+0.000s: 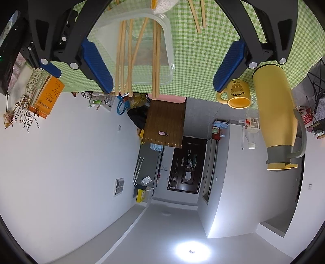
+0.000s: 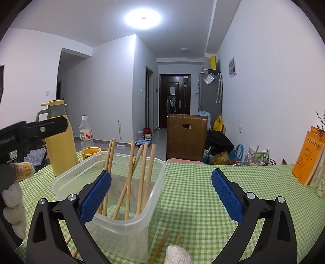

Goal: Organize utensils
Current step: 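Withdraw both grippers away from the box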

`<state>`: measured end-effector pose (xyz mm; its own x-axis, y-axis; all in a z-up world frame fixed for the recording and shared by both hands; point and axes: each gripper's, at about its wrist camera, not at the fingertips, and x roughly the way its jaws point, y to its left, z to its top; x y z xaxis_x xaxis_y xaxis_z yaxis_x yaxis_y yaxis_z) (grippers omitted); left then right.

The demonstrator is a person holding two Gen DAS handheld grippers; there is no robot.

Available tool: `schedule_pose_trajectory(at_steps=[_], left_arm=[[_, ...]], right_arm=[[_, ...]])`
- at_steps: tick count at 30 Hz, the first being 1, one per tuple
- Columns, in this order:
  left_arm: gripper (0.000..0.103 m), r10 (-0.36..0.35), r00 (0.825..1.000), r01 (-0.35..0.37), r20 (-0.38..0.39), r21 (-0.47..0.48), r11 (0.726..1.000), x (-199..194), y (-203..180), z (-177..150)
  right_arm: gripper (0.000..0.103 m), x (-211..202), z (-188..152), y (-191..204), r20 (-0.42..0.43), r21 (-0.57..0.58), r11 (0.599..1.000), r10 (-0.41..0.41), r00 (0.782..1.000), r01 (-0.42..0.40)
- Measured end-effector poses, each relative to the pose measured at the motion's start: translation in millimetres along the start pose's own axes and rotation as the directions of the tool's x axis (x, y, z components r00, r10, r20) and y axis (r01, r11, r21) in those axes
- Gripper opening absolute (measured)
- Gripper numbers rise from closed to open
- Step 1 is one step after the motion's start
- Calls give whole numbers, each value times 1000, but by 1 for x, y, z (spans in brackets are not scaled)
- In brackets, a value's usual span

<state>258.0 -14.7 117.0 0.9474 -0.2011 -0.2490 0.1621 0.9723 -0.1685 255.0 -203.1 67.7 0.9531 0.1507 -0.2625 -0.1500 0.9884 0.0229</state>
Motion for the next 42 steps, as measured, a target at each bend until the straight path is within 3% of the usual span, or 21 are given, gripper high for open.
schedule_pose_trajectory(at_steps=[17,28,42], left_arm=[[96,-25,1000,25,-5,10,1000,-50,-6,-11],[96,-44,999,44,4,19,999,-81,1,-24],[96,27,996,-27,-85,2,1000,-84,31,-66]], right_arm=[[95,-33,-5,8,-29,21,998,-55,998,56],[95,-56,-29,7,-87,25,997,-65,994,67],[95,-66,-70,-3,-225,29,995,-89,970,98]])
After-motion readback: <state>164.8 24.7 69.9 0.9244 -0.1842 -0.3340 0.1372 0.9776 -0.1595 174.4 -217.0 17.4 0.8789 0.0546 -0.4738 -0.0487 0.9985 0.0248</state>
